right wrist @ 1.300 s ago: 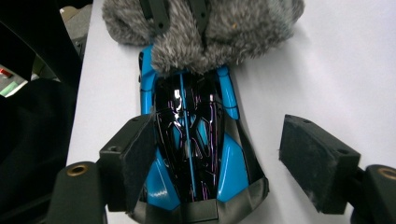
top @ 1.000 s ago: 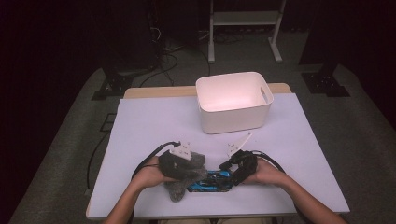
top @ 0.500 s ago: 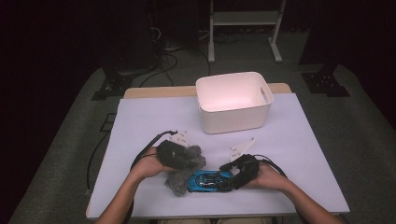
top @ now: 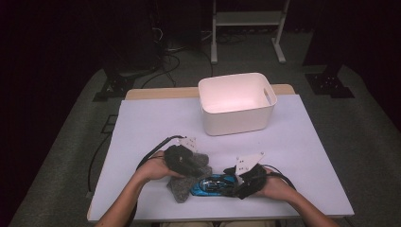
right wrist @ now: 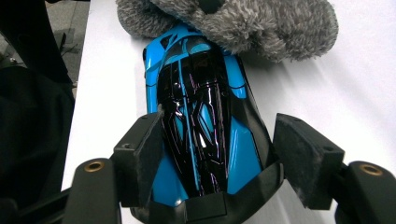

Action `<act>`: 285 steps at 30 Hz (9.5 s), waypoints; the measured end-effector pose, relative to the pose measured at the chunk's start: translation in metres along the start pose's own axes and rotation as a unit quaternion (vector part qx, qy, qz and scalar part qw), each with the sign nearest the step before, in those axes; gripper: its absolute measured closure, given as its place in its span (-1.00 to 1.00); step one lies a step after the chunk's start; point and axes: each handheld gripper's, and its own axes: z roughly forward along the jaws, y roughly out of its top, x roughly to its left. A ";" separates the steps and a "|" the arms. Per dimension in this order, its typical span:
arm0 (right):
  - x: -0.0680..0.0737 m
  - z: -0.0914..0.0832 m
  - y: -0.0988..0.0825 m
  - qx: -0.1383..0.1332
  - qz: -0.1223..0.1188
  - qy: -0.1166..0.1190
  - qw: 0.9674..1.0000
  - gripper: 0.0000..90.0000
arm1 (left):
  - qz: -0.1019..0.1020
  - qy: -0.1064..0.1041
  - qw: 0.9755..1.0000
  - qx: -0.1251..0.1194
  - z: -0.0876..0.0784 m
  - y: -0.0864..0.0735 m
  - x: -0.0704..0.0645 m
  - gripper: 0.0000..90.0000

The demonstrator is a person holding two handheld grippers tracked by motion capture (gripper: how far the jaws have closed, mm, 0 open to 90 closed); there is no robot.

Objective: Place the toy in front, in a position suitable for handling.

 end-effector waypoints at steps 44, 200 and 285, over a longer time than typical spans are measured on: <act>0.011 0.021 0.016 0.031 -0.046 0.059 0.997 0.24 | 0.045 0.036 0.997 -0.053 -0.043 -0.014 -0.046 0.73; -0.007 -0.008 -0.010 -0.024 0.002 0.016 1.000 0.25 | 0.062 0.055 0.997 0.008 -0.025 0.005 -0.019 0.70; -0.006 0.017 -0.001 0.028 0.030 0.029 0.999 -0.50 | 0.073 0.018 0.997 0.032 -0.007 -0.011 -0.044 0.69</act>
